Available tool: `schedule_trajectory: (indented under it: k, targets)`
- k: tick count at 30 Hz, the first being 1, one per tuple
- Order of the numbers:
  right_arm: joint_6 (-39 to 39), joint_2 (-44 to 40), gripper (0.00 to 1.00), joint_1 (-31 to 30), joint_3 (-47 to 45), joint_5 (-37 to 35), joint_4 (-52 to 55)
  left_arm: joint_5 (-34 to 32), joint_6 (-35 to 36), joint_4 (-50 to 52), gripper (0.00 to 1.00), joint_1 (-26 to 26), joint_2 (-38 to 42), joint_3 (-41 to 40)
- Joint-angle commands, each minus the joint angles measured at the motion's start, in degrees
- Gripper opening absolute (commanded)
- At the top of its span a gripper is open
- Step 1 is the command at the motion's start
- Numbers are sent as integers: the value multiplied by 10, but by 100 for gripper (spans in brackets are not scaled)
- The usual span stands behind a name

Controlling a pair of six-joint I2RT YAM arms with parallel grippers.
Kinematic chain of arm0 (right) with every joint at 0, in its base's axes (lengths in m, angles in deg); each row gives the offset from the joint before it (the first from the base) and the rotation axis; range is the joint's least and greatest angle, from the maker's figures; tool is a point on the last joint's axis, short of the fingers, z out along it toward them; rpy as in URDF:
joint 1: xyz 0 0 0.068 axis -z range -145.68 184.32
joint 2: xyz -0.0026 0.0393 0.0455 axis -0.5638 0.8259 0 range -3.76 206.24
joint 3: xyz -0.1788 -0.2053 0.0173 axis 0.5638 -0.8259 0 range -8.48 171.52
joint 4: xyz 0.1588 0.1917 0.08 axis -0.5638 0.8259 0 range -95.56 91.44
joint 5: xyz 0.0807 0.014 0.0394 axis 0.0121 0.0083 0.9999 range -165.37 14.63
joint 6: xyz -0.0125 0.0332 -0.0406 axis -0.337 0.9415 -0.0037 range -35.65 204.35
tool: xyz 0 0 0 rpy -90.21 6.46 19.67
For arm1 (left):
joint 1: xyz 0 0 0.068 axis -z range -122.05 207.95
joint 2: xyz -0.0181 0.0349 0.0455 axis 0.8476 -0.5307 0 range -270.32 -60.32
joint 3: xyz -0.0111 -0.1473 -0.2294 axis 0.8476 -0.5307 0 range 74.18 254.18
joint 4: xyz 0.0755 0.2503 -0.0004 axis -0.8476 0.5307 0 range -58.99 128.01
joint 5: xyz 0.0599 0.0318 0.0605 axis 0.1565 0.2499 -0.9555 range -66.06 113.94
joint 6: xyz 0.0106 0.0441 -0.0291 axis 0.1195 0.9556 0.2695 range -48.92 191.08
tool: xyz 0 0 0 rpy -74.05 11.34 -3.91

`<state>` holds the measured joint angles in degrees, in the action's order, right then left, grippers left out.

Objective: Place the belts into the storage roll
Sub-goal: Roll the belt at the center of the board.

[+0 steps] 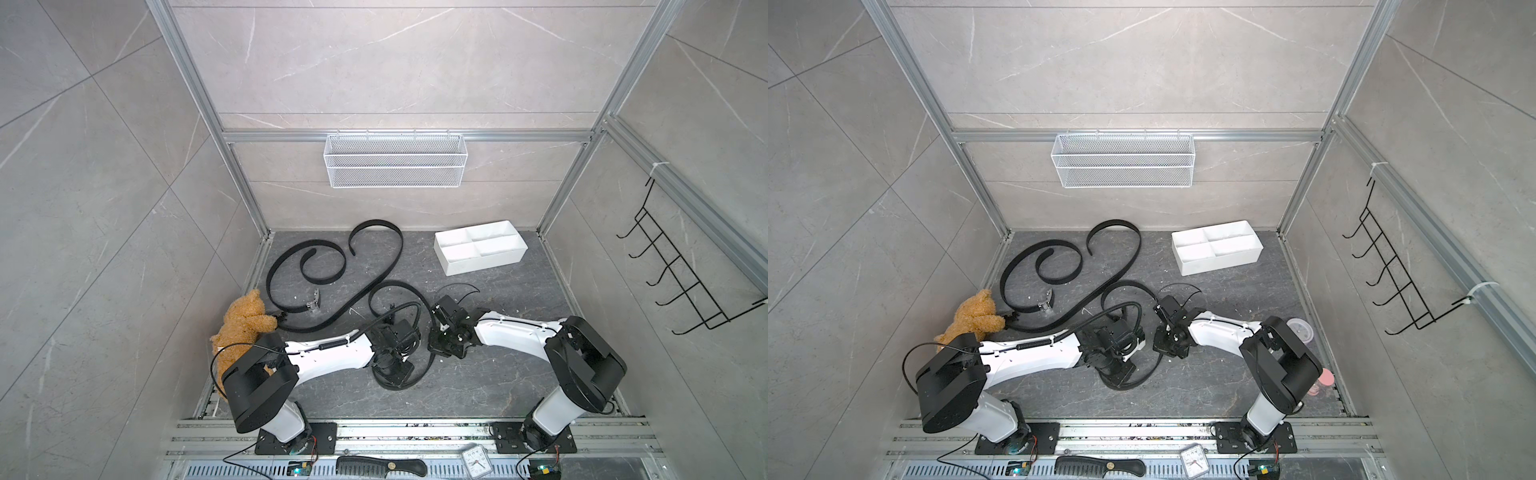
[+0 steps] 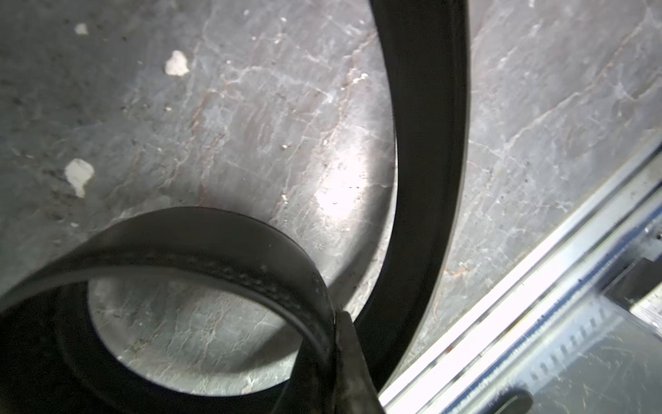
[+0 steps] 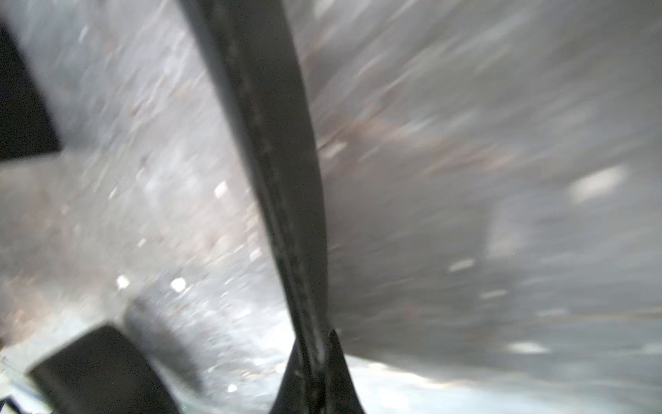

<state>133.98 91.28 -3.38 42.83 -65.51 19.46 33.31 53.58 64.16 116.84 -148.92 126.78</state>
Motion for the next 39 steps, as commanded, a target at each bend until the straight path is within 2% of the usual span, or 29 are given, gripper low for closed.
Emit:
schedule_trajectory:
  k: [1,10,23,30,36,39]
  targets:
    - [-81,15,0,32,38,-31,72,19,44,49,0,0,-14,39]
    - [-156,70,0,88,127,-48,107,71,85,62,0,16,-83,100]
    - [-202,188,0,135,266,-15,120,85,101,27,0,43,-125,117]
    - [-221,209,0,143,284,-21,130,110,126,30,0,44,-111,114]
    - [-227,210,0,145,291,-9,132,88,168,91,0,43,-141,133]
    - [-221,198,0,144,275,4,122,100,165,89,0,44,-150,144]
